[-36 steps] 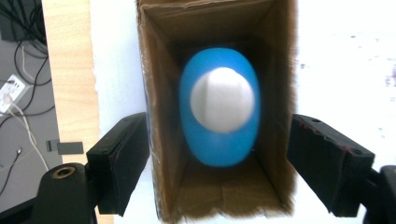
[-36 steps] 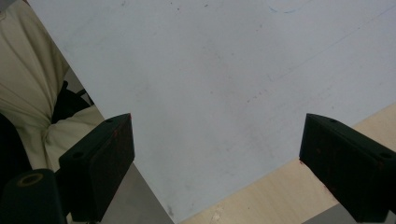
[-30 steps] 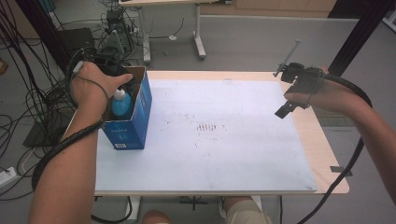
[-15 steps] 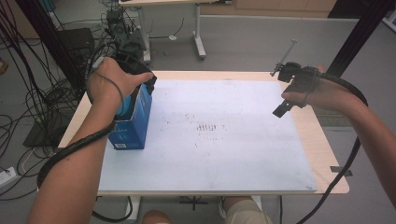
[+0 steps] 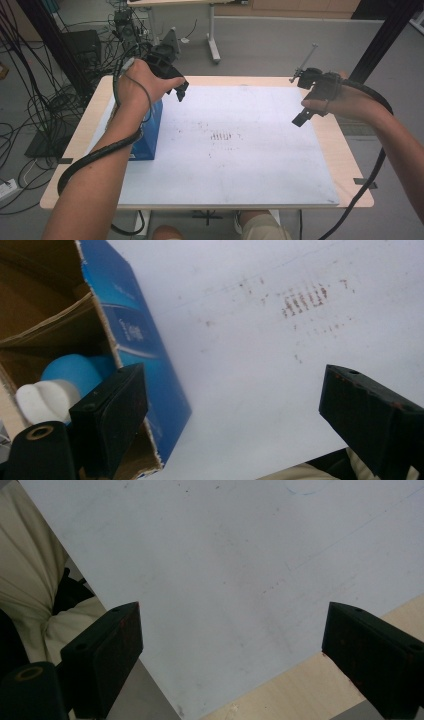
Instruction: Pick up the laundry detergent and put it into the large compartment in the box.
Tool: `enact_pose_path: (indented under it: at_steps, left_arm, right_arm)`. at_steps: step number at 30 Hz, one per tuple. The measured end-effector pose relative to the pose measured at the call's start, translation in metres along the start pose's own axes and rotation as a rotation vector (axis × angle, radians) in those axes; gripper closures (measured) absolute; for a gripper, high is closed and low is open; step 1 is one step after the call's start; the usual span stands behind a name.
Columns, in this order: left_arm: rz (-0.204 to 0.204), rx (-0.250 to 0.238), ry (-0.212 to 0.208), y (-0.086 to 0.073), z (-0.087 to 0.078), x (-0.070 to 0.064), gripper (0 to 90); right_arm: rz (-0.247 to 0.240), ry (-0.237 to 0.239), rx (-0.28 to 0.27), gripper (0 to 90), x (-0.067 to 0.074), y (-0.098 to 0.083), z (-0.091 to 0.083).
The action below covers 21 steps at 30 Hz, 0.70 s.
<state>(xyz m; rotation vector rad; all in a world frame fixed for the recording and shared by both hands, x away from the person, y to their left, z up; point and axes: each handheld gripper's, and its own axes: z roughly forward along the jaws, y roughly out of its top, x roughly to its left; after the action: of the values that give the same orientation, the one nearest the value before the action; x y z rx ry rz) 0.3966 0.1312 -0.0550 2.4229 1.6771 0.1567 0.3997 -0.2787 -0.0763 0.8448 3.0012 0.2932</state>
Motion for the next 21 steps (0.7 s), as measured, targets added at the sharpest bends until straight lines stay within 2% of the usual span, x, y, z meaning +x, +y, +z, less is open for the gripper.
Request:
enact_pose_path:
  at_steps: [8, 21]
  left_arm:
    - [0.026, -0.004, -0.021, 0.006, -0.003, -0.009, 12.9]
    - [0.065, 0.006, -0.044, 0.015, 0.009, -0.025, 14.0]
  right_arm:
    - [0.005, 0.01, 0.002, 9.3, -0.003, -0.003, 0.006]
    - [0.004, 0.008, -0.002, 9.3, -0.002, -0.004, 0.005]
